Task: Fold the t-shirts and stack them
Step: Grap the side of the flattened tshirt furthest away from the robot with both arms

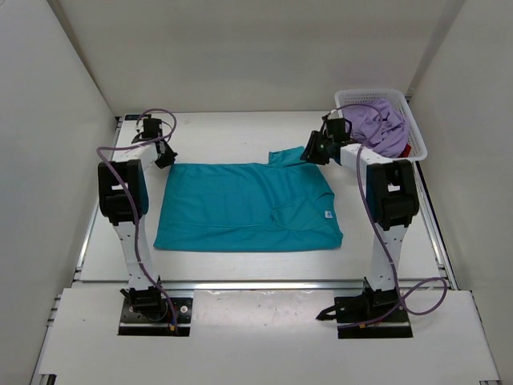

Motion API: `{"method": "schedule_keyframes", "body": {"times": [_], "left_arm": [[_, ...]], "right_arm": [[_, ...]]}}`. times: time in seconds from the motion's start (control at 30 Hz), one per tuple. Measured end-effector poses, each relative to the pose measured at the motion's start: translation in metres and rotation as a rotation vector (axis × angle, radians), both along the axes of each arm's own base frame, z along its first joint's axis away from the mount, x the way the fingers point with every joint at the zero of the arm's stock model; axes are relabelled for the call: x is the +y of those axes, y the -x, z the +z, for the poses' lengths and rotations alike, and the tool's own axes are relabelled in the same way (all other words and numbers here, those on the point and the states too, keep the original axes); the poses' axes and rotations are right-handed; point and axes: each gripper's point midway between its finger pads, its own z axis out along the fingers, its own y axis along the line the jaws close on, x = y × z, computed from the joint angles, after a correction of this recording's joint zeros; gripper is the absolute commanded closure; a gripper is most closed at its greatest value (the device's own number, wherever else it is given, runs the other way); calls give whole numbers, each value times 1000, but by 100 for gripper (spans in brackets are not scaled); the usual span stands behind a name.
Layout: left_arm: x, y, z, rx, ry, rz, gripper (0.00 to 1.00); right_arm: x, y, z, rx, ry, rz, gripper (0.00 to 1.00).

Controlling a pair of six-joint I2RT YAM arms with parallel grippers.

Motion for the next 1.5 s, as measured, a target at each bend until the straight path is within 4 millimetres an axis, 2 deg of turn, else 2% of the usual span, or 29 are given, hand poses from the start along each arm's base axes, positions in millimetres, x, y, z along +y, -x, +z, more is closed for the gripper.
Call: {"method": "schedule_keyframes", "body": {"times": [0.1,0.23,0.37,0.47,0.6,0.7,0.8,0.87,0.97,1.07,1.2,1.37,1.5], "left_arm": [[-1,3,0,-3,16,0,100],[-4,14,3,-1,36,3,100],[-5,16,12,-19,42,4,100],[-7,15,18,-42,54,0,100],[-8,14,20,-53,64,-2,100],[-9,15,19,-51,67,-4,100],[-11,15,17,-50,71,-7,100],[-11,16,17,-52,75,-9,100],[-13,19,14,-46,84,-7,100],[-13,22,12,-41,88,-5,100],[-13,22,15,-48,96,0,100],[-15,26,26,-81,137,20,100],[-18,28,38,-115,166,24,100]], "right_arm": [[-6,-22,-5,7,35,-24,70],[-11,-53,-2,-13,74,-49,70],[-12,-83,-2,-27,108,-61,70],[-12,-93,-12,-5,134,-64,70],[-12,-91,-30,52,174,-59,69],[-8,-95,-29,53,182,-50,72],[-5,-98,-27,57,184,-43,79],[-2,-101,-26,58,188,-34,92],[1,-106,-26,60,187,-30,100],[2,-109,-23,65,192,-25,100],[2,-111,-5,57,198,-20,100],[4,-113,37,1,204,-7,100],[1,-94,42,50,234,10,100]]}}
